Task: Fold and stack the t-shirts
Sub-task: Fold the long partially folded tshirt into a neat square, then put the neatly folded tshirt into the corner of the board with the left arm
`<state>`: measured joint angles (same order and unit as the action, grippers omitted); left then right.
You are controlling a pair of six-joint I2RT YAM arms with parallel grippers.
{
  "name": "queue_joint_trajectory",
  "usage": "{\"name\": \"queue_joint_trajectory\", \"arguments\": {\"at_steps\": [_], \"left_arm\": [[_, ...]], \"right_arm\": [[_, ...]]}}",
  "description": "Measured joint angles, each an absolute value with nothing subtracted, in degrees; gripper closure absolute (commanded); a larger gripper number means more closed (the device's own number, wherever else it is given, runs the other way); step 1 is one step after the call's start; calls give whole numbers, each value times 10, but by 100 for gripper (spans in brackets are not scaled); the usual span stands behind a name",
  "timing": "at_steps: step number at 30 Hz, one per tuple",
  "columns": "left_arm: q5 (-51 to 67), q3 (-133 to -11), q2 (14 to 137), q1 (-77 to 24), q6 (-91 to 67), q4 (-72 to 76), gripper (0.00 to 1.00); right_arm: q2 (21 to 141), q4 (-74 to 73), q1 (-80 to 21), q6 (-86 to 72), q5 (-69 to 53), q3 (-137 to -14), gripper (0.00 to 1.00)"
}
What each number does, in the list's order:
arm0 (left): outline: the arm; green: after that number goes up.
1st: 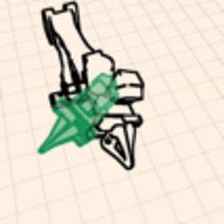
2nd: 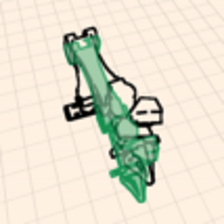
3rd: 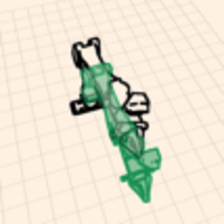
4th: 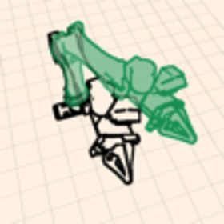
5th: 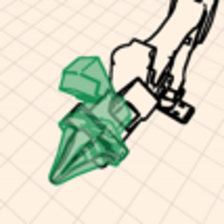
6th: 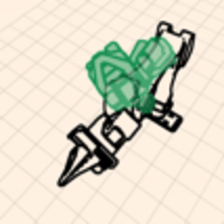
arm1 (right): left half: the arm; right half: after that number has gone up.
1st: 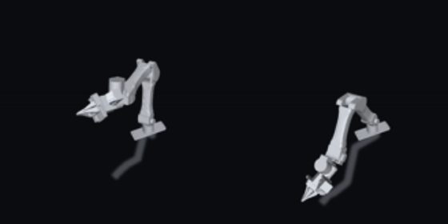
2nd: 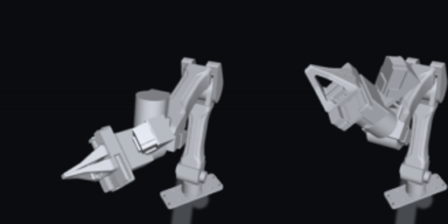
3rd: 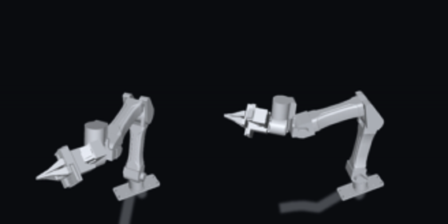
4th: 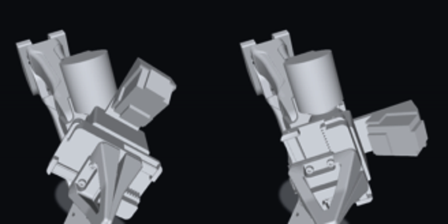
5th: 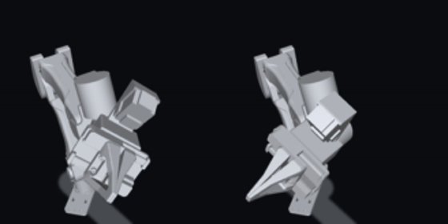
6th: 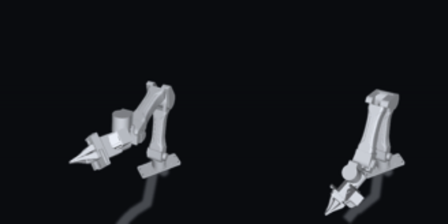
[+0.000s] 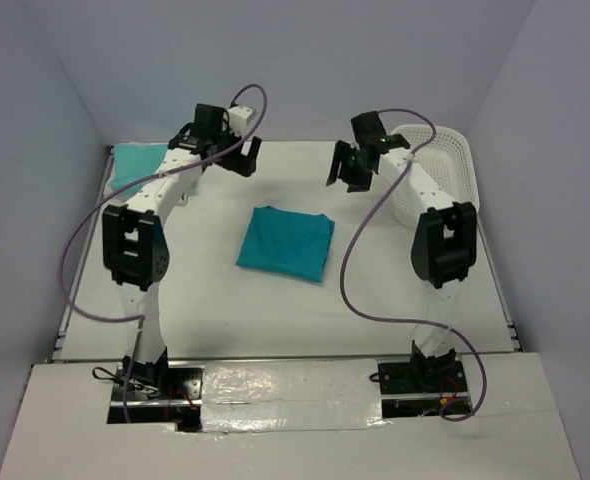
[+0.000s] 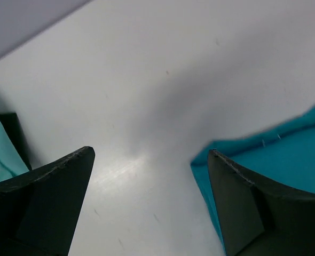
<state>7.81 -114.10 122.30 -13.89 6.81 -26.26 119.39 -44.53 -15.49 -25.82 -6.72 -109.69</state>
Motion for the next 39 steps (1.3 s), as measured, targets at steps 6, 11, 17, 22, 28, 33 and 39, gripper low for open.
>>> {"name": "queue_joint_trajectory", "arguments": {"at_steps": [6,11,17,22,28,33,39], "left_arm": [[184,-901,1072,-119,15,-260,1],[252,-772,1083,-128,-35,-253,1],[286,-736,1103,-132,-83,-235,1],[330,-744,1130,-129,-125,-201,14],[429,-768,1199,-125,-172,-153,65],[492,-790,1239,-119,-192,-165,100],[452,-798,1223,-105,-177,-196,100]], "right_arm": [[1048,-433,-160,-283,-69,-864,30],[1043,-366,-183,-323,-127,-724,30],[1070,-312,-200,-360,-178,-675,37],[1091,-283,-201,-371,-198,-684,46],[1103,-254,-201,-379,-223,-687,48],[1105,-242,-199,-379,-232,-687,47],[1090,-259,-191,-354,-212,-687,39]]}}
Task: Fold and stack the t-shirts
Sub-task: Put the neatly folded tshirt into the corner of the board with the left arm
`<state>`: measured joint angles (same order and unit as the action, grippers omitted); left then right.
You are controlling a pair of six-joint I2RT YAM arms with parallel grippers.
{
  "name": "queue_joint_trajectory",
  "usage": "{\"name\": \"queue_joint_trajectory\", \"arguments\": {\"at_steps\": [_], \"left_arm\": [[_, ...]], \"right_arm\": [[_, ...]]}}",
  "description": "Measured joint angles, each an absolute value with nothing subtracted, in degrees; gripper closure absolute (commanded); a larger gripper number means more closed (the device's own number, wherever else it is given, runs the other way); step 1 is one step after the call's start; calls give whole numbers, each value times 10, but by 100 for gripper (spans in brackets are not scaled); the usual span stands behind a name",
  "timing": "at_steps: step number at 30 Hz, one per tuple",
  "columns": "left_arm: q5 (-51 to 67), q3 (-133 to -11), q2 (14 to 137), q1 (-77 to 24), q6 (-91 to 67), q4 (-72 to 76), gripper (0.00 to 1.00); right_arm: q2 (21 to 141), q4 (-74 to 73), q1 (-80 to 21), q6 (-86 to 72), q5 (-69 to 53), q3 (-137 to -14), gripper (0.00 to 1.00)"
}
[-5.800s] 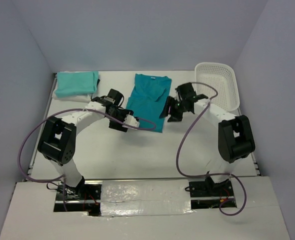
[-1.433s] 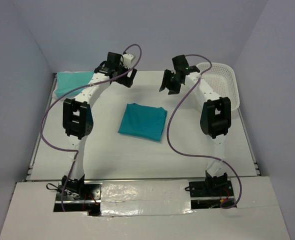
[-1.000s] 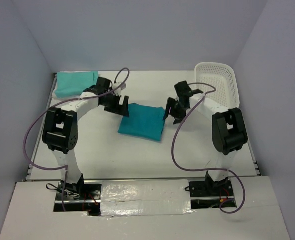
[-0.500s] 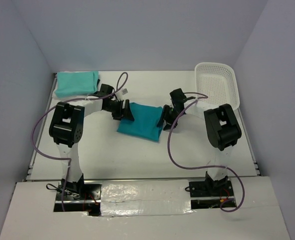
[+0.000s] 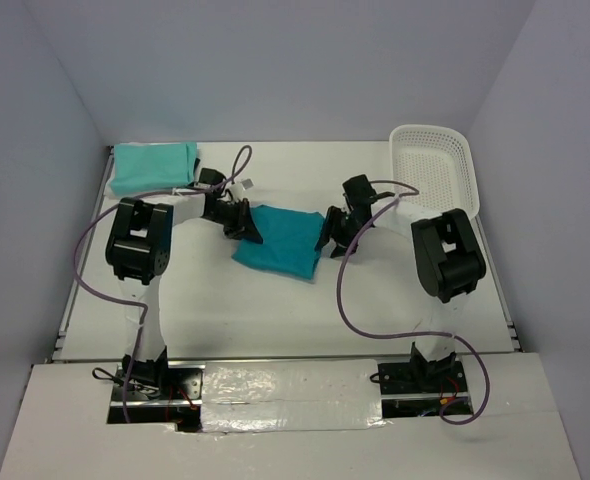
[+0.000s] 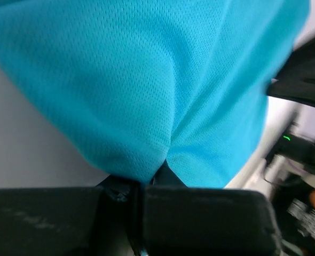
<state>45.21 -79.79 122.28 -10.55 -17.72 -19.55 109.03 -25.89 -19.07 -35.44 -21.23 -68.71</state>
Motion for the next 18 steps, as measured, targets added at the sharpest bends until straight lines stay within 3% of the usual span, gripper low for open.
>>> {"name": "queue_joint_trajectory", "arguments": {"at_steps": [7,18], "left_arm": [[297,-902,1212,-93,-105,-272,100],[82,-1211,1288,-24,16,-349,100]], "right_arm": [[1011,-350,-168,-298,-152,-731,37],[977,-423,-163,-244,-88,-777,37]]}}
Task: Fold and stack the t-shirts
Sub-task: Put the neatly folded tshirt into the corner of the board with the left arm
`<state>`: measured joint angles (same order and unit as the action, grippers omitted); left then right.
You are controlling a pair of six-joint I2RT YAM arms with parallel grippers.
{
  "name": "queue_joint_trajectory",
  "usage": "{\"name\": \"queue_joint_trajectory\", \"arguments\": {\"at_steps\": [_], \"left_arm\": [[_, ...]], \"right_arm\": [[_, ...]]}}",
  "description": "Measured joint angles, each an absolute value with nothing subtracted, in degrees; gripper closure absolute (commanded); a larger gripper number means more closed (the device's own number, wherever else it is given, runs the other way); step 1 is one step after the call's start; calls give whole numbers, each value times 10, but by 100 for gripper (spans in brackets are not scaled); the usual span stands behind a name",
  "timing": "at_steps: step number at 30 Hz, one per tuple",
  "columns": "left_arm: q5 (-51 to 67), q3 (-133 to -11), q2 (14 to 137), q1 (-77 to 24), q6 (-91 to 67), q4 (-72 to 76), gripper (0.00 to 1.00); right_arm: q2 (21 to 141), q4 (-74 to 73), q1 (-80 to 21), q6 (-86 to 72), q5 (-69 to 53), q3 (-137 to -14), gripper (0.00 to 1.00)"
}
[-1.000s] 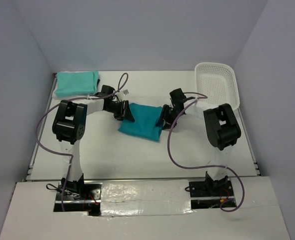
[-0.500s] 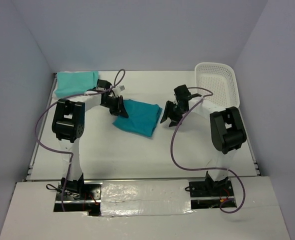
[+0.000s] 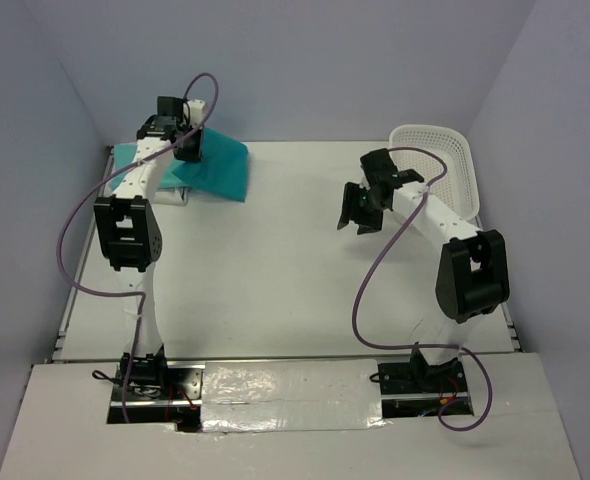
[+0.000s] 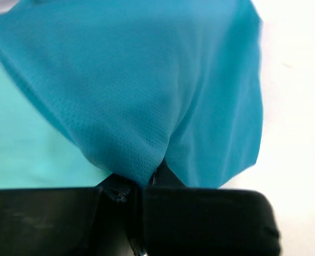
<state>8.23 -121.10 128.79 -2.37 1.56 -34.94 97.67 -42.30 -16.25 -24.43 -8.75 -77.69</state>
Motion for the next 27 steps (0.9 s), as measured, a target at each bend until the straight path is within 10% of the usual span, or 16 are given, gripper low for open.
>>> {"name": "queue_joint_trajectory", "arguments": {"at_steps": [27], "left_arm": [[93,-1363,1324,137,26,-390,100]], "right_arm": [[978,-461,-163,-228,-36,-763,37]]}}
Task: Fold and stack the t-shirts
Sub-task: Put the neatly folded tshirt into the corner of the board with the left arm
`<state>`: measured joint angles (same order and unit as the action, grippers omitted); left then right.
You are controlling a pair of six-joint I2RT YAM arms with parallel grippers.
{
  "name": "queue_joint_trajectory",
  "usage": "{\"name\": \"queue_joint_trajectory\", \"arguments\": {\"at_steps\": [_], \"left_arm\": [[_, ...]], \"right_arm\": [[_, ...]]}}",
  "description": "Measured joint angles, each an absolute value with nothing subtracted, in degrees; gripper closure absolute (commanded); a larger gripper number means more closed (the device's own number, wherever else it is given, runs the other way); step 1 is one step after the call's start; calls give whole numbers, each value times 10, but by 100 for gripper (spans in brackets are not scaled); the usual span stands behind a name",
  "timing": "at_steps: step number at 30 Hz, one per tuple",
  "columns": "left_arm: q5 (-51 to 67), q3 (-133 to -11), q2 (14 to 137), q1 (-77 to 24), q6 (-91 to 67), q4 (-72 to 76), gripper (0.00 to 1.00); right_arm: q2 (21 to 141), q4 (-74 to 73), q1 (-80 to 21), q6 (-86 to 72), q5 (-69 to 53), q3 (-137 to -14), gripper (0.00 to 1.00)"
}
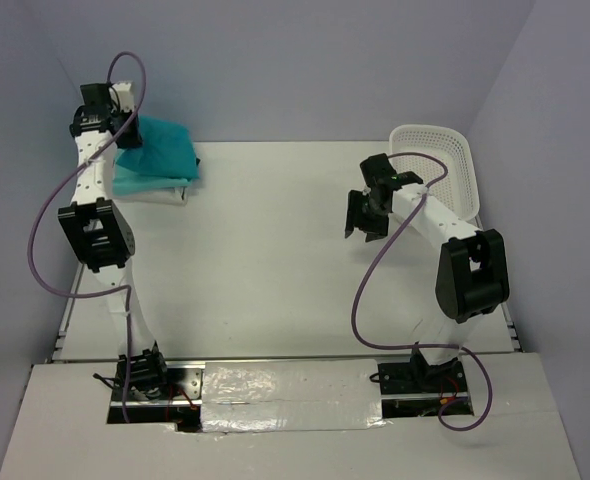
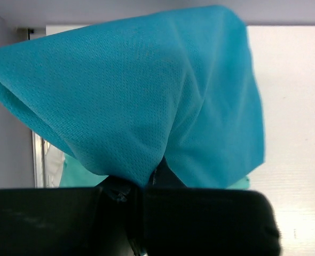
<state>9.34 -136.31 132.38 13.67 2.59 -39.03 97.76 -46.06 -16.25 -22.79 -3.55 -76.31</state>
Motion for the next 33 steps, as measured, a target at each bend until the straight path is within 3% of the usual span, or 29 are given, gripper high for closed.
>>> {"name": "queue_joint_trajectory", "arguments": {"at_steps": [12,13,16,22,33], "left_arm": [[155,-1376,1449,183,27,-397,98],[157,-1378,1452,185,26,-396,95],[158,-1384,1452,191,24,-393,60],[131,-1384,1452,198,10,-381,25],[-16,-1383,1409,211,-15,-387,24]], "right_arm": [[993,-477,-163,-223,-38,-779,37],[996,-477,-162,-222,-39,-781,37],[1004,-481,-163,-219,-39,-787,37],[1008,-483,-163,-218,-48,-788,37],[1004,-483,-163,-211,-52,-788,36]]}}
